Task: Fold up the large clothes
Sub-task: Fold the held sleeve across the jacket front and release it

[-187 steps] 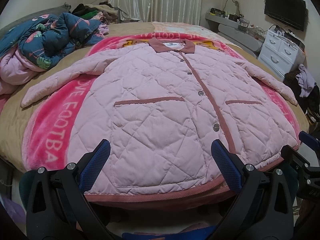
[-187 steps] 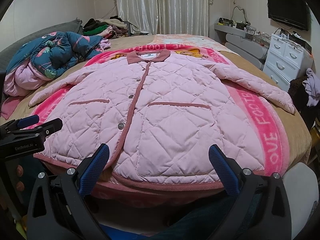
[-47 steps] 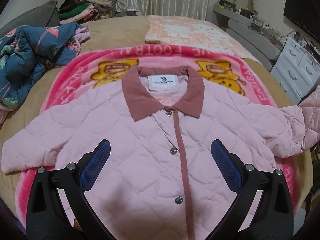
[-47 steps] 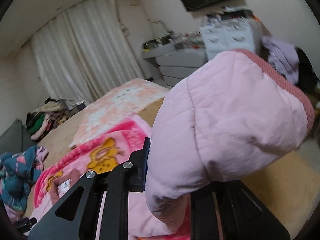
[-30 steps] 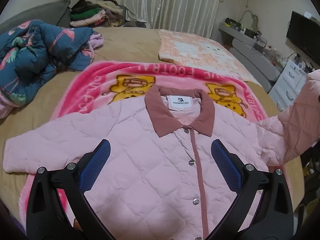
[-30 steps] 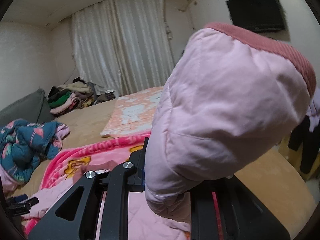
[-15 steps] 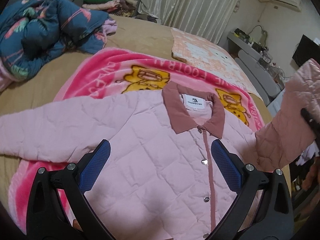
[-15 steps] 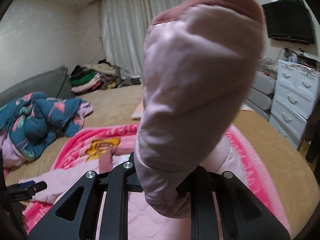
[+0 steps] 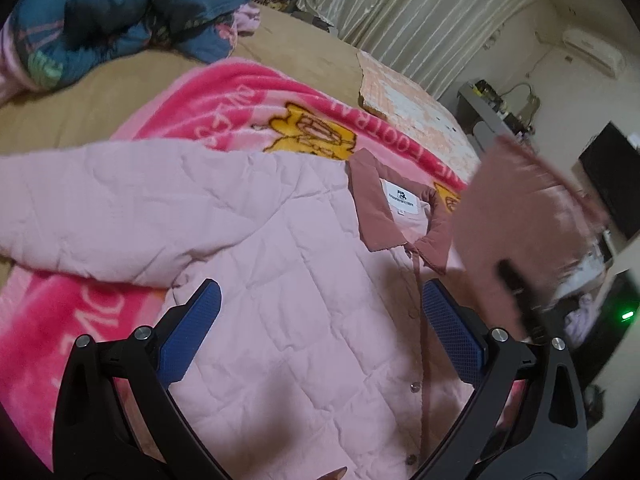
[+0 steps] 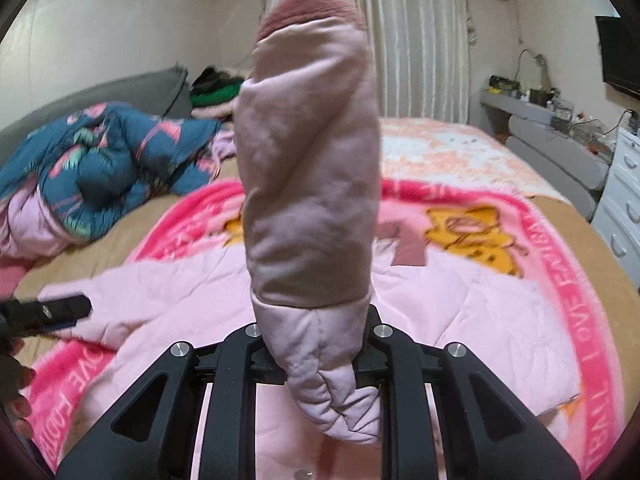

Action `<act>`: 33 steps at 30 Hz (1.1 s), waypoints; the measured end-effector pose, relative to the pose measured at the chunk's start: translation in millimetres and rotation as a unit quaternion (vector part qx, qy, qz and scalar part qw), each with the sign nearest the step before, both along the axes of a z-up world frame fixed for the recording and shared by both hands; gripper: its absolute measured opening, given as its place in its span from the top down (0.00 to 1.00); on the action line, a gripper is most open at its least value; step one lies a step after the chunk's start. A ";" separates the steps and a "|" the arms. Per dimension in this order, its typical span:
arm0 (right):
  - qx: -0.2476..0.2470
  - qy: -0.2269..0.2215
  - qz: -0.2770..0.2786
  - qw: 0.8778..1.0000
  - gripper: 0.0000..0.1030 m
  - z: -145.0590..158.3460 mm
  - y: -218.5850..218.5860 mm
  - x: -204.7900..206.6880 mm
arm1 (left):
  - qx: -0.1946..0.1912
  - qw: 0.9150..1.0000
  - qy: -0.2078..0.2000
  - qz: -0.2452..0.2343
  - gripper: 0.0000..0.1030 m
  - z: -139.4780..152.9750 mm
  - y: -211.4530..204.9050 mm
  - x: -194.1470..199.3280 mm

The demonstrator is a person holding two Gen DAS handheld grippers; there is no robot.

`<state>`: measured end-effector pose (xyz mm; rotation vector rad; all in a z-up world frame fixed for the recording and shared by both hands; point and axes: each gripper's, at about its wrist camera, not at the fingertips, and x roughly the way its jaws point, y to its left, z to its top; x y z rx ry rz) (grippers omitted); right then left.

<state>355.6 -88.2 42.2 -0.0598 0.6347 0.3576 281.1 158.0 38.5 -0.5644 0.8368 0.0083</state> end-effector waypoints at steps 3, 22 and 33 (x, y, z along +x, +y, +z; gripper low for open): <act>-0.018 0.023 0.012 0.999 0.79 -28.1 19.7 0.5 | -0.016 1.000 0.004 0.000 0.08 -9.0 5.7 -1.3; -0.082 0.053 0.092 0.991 0.07 -74.3 41.4 -83.9 | -0.149 0.986 0.065 -0.042 0.08 -76.0 -19.4 12.9; -0.052 0.068 -0.064 0.994 0.07 -60.8 -83.7 -82.1 | -0.083 0.993 0.051 -0.066 0.57 -88.2 -61.0 35.4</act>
